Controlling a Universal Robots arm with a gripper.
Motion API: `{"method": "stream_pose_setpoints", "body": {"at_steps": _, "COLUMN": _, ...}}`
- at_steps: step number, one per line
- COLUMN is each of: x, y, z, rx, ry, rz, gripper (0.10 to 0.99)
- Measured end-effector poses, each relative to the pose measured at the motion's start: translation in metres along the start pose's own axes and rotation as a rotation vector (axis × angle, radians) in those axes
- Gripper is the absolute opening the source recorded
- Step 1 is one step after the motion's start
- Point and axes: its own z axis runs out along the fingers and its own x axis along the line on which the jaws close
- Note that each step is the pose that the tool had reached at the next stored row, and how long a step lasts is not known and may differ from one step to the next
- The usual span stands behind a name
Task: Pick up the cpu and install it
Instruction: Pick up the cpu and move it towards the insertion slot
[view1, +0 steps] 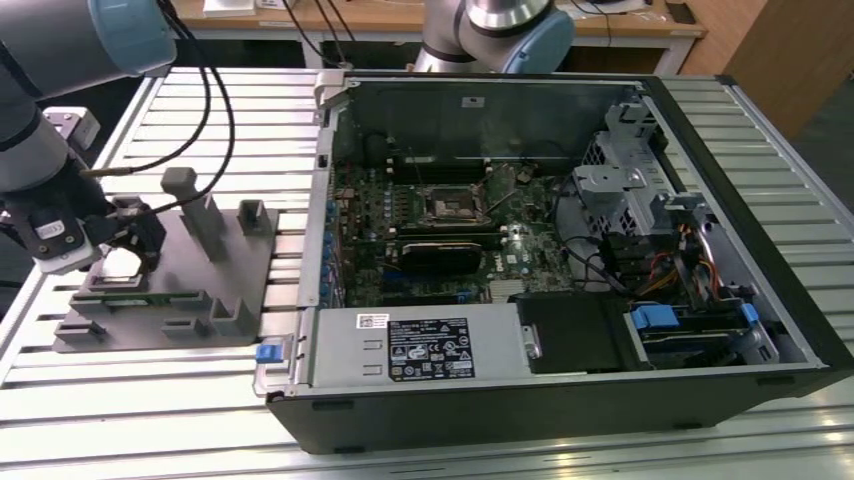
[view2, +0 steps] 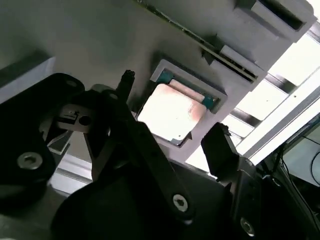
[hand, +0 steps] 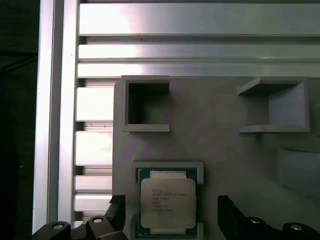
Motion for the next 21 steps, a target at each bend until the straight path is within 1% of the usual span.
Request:
{"method": "stream_pose_setpoints", "body": {"at_steps": 4, "x": 0.0000, "y": 0.0003, "z": -0.0058, "rx": 0.000, "ry": 0.0002, "rz": 0.000, "gripper": 0.824}}
{"method": "stream_pose_setpoints", "body": {"at_steps": 10, "x": 0.0000, "y": 0.0004, "z": -0.0061, "rx": 0.000, "ry": -0.0001, "rz": 0.000, "gripper": 0.824}}
{"method": "stream_pose_setpoints", "body": {"at_steps": 11, "x": 0.0002, "y": 0.0005, "z": -0.0077, "rx": 0.000, "ry": 0.0000, "rz": 0.000, "gripper": 0.824}}
{"method": "stream_pose_setpoints", "body": {"at_steps": 21, "x": 0.0019, "y": 0.0012, "z": -0.0065, "rx": 0.000, "ry": 0.0001, "rz": -0.004, "gripper": 0.824}}
